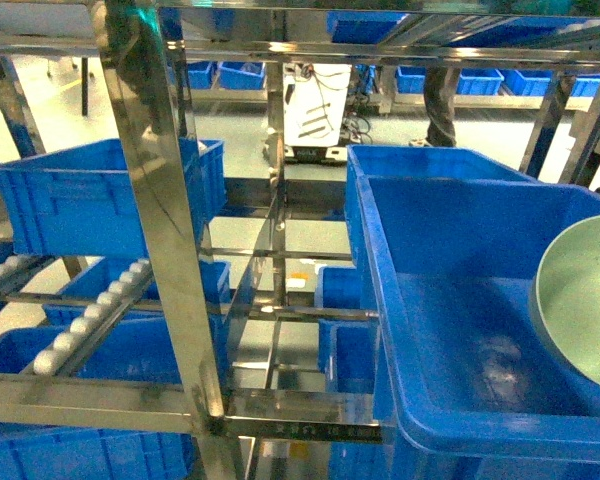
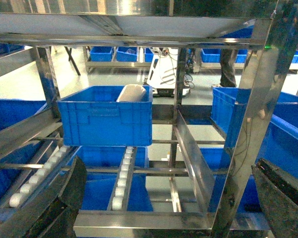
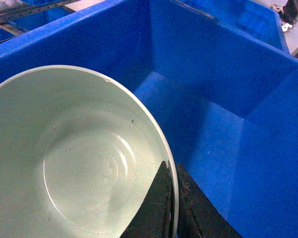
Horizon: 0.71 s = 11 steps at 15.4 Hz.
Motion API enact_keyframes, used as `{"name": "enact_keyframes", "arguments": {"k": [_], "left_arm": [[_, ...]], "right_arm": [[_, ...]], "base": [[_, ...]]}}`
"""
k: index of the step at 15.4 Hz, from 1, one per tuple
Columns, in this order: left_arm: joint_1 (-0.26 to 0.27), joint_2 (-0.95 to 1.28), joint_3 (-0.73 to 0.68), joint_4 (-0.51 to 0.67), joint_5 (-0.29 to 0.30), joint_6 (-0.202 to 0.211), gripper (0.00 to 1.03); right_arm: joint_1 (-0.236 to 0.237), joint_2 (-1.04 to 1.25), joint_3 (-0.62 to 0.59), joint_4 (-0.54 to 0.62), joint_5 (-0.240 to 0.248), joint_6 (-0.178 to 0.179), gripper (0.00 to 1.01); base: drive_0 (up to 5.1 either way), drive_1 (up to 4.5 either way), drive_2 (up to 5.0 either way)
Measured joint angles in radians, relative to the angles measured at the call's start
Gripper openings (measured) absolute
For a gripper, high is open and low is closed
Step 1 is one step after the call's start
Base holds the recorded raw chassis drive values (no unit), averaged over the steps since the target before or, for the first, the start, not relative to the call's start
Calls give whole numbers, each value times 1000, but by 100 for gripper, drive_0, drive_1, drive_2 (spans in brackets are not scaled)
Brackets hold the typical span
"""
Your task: Place green bowl on second shelf with right arm
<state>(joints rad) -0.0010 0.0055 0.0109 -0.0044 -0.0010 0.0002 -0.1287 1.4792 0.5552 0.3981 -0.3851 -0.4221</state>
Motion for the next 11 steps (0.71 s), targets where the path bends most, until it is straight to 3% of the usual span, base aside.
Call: {"name": "enact_keyframes", "arguments": {"k": [5,11], "left_arm": [[0,0,0,0,0,0,98],[0,0,0,0,0,0,98]], "right_arm": [[64,216,103,53,63,-14,2],[68,434,285,-64,67,-14,2]], "base": [[0,0,0],[0,0,0]]}}
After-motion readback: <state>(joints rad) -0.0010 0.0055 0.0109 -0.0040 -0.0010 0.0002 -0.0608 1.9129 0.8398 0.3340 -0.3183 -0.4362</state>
